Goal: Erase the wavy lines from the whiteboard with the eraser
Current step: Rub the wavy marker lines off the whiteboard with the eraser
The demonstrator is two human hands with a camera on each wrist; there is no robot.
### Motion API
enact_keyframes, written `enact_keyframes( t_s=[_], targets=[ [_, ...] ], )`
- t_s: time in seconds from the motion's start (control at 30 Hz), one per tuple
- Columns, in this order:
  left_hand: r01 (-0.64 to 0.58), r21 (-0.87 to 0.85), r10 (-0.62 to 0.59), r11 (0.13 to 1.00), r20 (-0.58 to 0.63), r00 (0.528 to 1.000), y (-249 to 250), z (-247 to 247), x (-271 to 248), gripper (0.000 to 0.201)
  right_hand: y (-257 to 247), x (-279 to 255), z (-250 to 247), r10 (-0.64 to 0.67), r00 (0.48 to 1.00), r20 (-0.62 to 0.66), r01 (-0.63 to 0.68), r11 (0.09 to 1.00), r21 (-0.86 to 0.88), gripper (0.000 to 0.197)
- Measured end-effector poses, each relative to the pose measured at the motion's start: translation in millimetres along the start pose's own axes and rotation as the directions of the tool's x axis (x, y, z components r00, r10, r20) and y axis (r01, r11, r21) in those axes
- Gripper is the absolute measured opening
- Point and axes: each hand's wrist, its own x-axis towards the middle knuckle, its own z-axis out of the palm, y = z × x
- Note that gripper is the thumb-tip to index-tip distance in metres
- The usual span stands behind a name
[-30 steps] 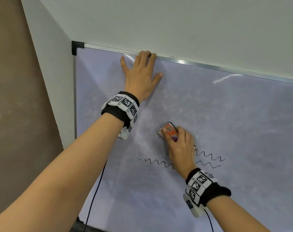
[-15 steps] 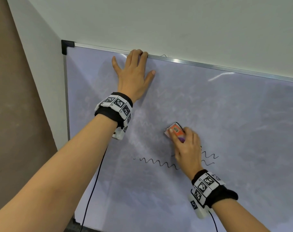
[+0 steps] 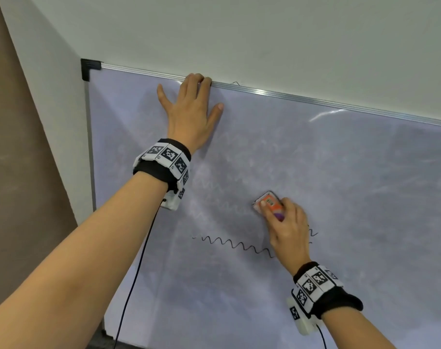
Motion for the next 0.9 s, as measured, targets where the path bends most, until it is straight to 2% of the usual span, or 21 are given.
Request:
enact_keyframes(
  t_s=[0.07,0.13,0.2,0.3,0.37,0.43,0.5,0.57,0.63,0.73,0.83,0.9],
  targets=[
    [0.014,-0.002,-0.014,1.000,-0.002,1.000,2,1,0,0.047,5,1,-2,0.036,0.999,-0.039,-0.036,0.999,0.008,0.059],
    [0.021,-0.003,-0.021,1.000,0.003,1.000,3,1,0,0.048,3,-7,1,0.018,0.999,-0.034,-0.018,1.000,0.006,0.063],
    [0.021,0.007,-0.021,1.000,0.014,1.000,5,0,-1,0.049,1,-28,9,-0.062,0.998,0.032,0.063,0.998,-0.019,0.075],
    [0.018,0.000,-0.018,1.000,0.028,0.999,8,-1,-2,0.052,2,-63,16,-0.191,0.966,0.177,0.200,0.979,-0.034,0.090],
    [0.002,0.003,-0.002,1.000,0.032,0.999,11,-2,-4,0.053,9,-63,13,-0.249,0.947,0.203,0.263,0.964,-0.042,0.093],
    [-0.030,0.014,0.030,0.999,0.051,0.998,18,1,-6,0.056,18,-48,4,-0.207,0.966,0.153,0.217,0.975,-0.048,0.088],
    [-0.067,0.027,0.065,0.997,0.068,0.996,27,5,-9,0.059,29,-29,-8,-0.069,0.996,0.059,0.072,0.996,-0.051,0.073],
    [-0.094,0.028,0.091,0.995,0.084,0.992,37,8,-12,0.061,38,-21,-14,0.020,1.000,0.013,-0.019,0.999,-0.040,0.055],
    [-0.089,0.017,0.087,0.996,0.076,0.993,42,12,-12,0.059,38,-25,-13,0.046,0.999,0.004,-0.046,0.999,-0.021,0.051],
    [-0.073,0.027,0.072,0.997,0.045,0.996,44,12,-9,0.055,31,-49,0,-0.022,0.999,0.032,0.023,0.999,-0.042,0.062],
    [-0.069,0.014,0.068,0.998,0.031,0.997,44,11,-7,0.053,33,-80,9,-0.147,0.978,0.149,0.157,0.986,-0.058,0.088],
    [-0.066,0.013,0.066,0.998,0.025,0.998,44,10,-7,0.052,40,-80,4,-0.196,0.966,0.166,0.207,0.977,-0.056,0.091]
  ],
)
